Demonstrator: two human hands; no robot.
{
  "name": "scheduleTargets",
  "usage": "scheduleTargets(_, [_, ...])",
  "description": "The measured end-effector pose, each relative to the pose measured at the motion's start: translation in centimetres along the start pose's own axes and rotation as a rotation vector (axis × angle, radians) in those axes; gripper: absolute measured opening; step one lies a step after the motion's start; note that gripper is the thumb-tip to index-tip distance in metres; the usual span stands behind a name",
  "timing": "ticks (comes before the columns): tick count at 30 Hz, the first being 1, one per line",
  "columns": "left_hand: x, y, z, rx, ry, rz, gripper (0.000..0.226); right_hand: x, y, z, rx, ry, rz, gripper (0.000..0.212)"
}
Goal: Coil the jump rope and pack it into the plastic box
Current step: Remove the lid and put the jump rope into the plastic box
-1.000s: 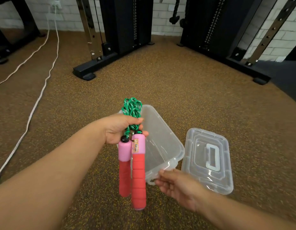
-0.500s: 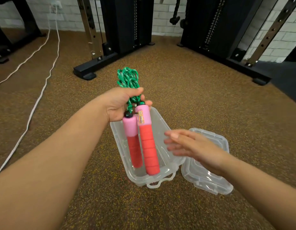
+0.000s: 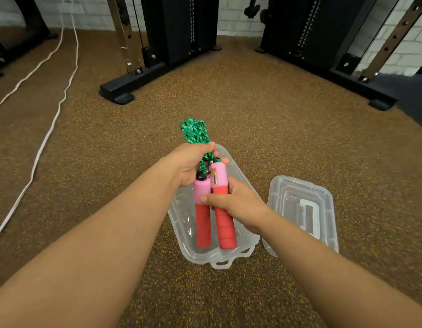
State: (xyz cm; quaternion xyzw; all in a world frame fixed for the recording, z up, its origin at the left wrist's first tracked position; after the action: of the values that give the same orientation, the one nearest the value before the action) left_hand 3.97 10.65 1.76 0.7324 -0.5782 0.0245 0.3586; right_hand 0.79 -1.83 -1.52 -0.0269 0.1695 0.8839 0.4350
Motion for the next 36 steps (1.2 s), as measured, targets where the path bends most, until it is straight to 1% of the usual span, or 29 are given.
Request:
scheduleTargets(4, [-0.4,-1.7,0.7,-0.046,0.015,-0.054,0.016,-0.2,-1.5,-0.6,0.044,-0.013,0.03,0.024])
scheduleTargets(8, [-1.0,-2.8,0.9,-0.133,0.043,-0.081,0.023,-0.8,-2.9,-1.0,0.067,0.066,0.008,0.025])
scheduleTargets(11, [-2.1,-3.7,1.9,-0.218,-0.013,-0.121,0.026,-0.5,-3.7,-2.3,0.125,0.174,-0.007,0.035])
scheduleTargets(13, [-2.8,-4.3,2.6,-0.251,-0.062,-0.167,0.026,-0.1,-3.9,-3.1,0.16,0.18,0.01,0.038])
scheduleTargets(18, [-3.3,-5.1,3.2,-0.238,-0.163,-0.204,0.024,0.1,-4.5,-4.0,0.224,0.203,0.045,0.045])
scheduleTargets(20, [-3.7,-5.7,3.7,-0.191,-0.304,-0.218,0.021,0.3,-4.6,-4.4,0.255,0.232,0.062,0.047])
scheduleTargets(21, [-3.9,-6.0,3.9,-0.15,-0.468,-0.239,0.017,0.5,-4.7,-4.6,0.271,0.251,0.064,0.05])
scheduleTargets(22, [-4.4,-6.4,4.1,-0.113,-0.701,-0.254,0.014,0.6,-4.8,-4.9,0.278,0.27,0.058,0.052])
scheduleTargets(24, [-4.7,-6.6,4.2,-0.088,-1.218,-0.224,0.011,0.8,-5.1,-5.2,0.283,0.348,0.046,0.054])
scheduleTargets(26, [-4.2,-5.9,4.4,-0.148,-1.549,-0.155,0.005,0.9,-5.4,-5.4,0.301,0.472,0.051,0.051])
scheduleTargets(27, [-3.9,-5.9,4.6,-0.169,-1.653,-0.129,0.009,0.9,-5.4,-5.5,0.32,0.524,0.056,0.049])
scheduleTargets(28, [-3.7,-6.0,4.8,-0.185,-1.741,-0.104,0.021,0.9,-5.6,-5.8,0.34,0.565,0.057,0.047])
scheduleTargets(30, [-3.7,-6.3,5.2,-0.207,-1.807,-0.076,0.031,0.8,-5.8,-6.2,0.384,0.653,0.044,0.046])
scheduleTargets(32, [-3.8,-6.9,5.4,-0.231,-1.827,-0.074,0.032,0.9,-6.2,-6.8,0.409,0.729,0.029,0.048])
scheduleTargets(34, [-3.8,-7.4,5.6,-0.222,-1.805,-0.107,0.032,0.9,-6.5,-7.1,0.406,0.778,0.016,0.05])
scheduleTargets(36, [-3.9,-8.1,6.0,-0.194,-1.709,-0.167,0.034,0.8,-6.6,-7.0,0.358,0.844,0.002,0.053])
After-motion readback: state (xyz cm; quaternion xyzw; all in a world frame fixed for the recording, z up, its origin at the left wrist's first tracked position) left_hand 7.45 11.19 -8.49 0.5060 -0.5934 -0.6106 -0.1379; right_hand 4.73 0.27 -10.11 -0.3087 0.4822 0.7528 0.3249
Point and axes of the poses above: each hand's wrist, its own y-axis away from the middle knuckle, its own x-axis out of the palm, z = x × y, the point moved 2 cm from there along -y, towards the middle knuckle, and after that the axes turned 9 degrees about y, right-handed, at the moved point
